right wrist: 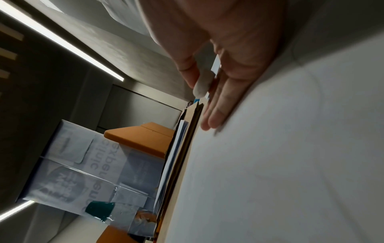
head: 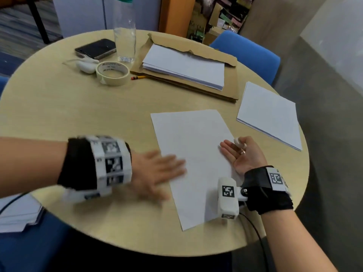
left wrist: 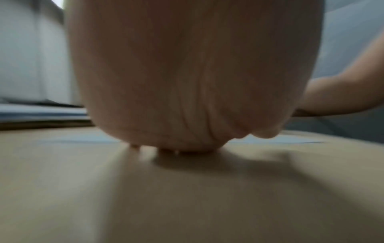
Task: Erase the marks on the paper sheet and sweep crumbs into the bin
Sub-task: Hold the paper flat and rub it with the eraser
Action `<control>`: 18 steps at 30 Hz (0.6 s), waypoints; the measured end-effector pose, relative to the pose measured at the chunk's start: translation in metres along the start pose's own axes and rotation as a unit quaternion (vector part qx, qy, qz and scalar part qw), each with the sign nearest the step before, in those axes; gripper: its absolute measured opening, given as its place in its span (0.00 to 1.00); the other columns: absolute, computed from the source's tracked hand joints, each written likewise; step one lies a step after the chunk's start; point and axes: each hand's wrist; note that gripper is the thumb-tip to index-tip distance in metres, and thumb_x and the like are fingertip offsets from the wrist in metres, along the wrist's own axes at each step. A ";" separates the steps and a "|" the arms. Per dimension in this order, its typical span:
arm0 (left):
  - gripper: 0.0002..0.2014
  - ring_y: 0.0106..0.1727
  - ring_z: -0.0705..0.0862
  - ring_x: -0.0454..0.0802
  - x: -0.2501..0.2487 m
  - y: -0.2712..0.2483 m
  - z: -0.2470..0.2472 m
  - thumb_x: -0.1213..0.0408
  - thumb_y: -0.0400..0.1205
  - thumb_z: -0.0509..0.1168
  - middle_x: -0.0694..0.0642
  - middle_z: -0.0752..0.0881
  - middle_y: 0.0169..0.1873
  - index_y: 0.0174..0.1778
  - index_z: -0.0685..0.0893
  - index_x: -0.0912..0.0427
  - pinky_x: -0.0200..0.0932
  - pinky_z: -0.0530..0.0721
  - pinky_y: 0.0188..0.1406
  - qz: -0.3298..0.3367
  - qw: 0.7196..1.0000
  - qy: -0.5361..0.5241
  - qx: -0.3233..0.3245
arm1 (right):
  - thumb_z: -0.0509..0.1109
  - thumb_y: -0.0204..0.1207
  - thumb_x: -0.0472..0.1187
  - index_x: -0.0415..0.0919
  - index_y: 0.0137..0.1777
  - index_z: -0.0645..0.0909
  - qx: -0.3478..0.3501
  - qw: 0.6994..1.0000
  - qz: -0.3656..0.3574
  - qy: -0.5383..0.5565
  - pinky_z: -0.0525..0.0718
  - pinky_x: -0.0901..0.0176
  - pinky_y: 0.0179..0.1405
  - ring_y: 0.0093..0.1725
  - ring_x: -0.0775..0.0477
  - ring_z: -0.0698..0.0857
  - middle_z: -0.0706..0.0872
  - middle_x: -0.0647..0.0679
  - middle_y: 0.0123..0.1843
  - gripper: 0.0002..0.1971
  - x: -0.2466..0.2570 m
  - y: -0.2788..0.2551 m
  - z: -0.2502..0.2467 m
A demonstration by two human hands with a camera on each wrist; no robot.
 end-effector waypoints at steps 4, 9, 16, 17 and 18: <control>0.41 0.83 0.33 0.51 0.056 -0.001 -0.012 0.34 0.81 0.37 0.54 0.29 0.81 0.81 0.30 0.55 0.60 0.32 0.78 -0.221 0.974 -0.011 -0.057 | 0.56 0.79 0.34 0.33 0.39 0.72 -0.015 1.000 -0.015 -0.006 0.89 0.54 0.27 0.34 0.37 0.88 0.83 0.34 0.41 0.08 -0.002 0.002 0.000; 0.33 0.81 0.30 0.47 -0.004 -0.006 -0.013 0.38 0.83 0.38 0.48 0.26 0.79 0.79 0.28 0.43 0.54 0.30 0.78 0.015 0.998 -0.015 -0.067 | 0.57 0.78 0.35 0.33 0.40 0.72 -0.028 0.999 -0.035 -0.008 0.89 0.55 0.27 0.39 0.38 0.86 0.83 0.35 0.42 0.07 -0.003 0.007 0.006; 0.40 0.84 0.39 0.54 0.050 0.003 -0.015 0.38 0.83 0.43 0.57 0.37 0.83 0.83 0.40 0.59 0.60 0.37 0.80 -0.213 0.967 -0.054 -0.126 | 0.56 0.78 0.35 0.32 0.40 0.72 -0.036 0.998 -0.040 -0.015 0.88 0.56 0.27 0.38 0.38 0.86 0.83 0.35 0.41 0.08 -0.003 0.009 0.008; 0.43 0.84 0.36 0.54 0.057 0.005 -0.020 0.35 0.81 0.42 0.57 0.32 0.82 0.83 0.37 0.60 0.61 0.36 0.80 -0.228 0.966 -0.032 -0.118 | 0.57 0.78 0.35 0.32 0.40 0.73 -0.038 0.998 -0.042 -0.018 0.88 0.56 0.28 0.38 0.39 0.86 0.83 0.35 0.41 0.08 -0.003 0.009 0.009; 0.45 0.83 0.34 0.54 0.058 0.008 -0.026 0.34 0.80 0.45 0.57 0.29 0.81 0.82 0.34 0.59 0.61 0.36 0.80 -0.202 0.972 -0.030 -0.120 | 0.57 0.78 0.35 0.32 0.40 0.73 -0.040 0.998 -0.044 -0.022 0.88 0.57 0.27 0.38 0.39 0.86 0.83 0.36 0.41 0.08 -0.003 0.009 0.011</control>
Point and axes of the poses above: each hand's wrist, its own y-axis towards the middle knuckle, its own z-axis out of the palm, x = y × z
